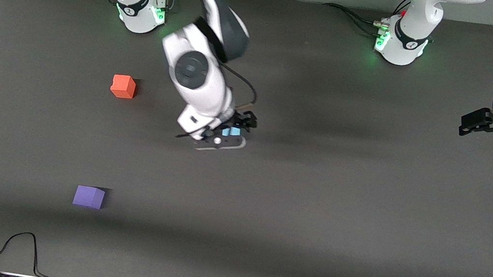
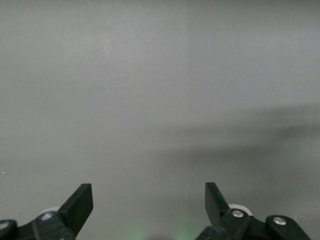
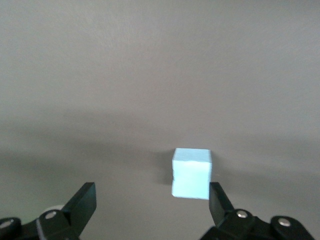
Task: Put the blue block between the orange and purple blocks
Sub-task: 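Lower the right gripper over the blue cube and close on it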
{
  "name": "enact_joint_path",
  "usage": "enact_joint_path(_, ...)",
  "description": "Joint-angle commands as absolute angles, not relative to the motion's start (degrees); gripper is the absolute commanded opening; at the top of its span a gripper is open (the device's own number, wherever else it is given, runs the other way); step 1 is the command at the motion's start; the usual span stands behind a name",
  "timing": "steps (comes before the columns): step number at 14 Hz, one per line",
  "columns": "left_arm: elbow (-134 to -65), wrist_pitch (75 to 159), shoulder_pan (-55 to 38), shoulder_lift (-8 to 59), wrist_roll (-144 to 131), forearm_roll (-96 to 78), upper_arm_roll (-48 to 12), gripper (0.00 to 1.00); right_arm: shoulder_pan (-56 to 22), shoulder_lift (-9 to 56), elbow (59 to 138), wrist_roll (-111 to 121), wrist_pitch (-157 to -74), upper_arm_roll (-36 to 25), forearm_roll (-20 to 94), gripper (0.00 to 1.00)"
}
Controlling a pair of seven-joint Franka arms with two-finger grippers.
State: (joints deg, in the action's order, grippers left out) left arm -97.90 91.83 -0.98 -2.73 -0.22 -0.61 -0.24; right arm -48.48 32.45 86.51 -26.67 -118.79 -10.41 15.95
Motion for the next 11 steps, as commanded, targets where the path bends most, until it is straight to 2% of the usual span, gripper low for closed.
enact_joint_path(1,-95.63,90.09,-0.79,-3.34,0.79,0.09,-0.35,1.0,-50.89,33.41,92.86,-28.57,-126.26,-11.51,17.23,1.0)
enact_joint_path(3,-93.79,89.56,-1.14,-2.2,0.53,-0.09,-0.44,1.0,-50.8,32.52,98.33,-26.82,-129.46,-11.86,16.44,1.0)
enact_joint_path(6,-90.54,88.86,-1.06,0.34,0.62,-0.17,-0.62,1.0,-50.71,32.26,100.98,-23.46,-129.46,-13.62,16.44,1.0)
enact_joint_path(11,-91.23,90.17,-1.23,0.62,0.62,-0.26,-0.62,1.0,-52.64,32.08,106.78,-23.99,-135.78,-13.54,17.13,1.0)
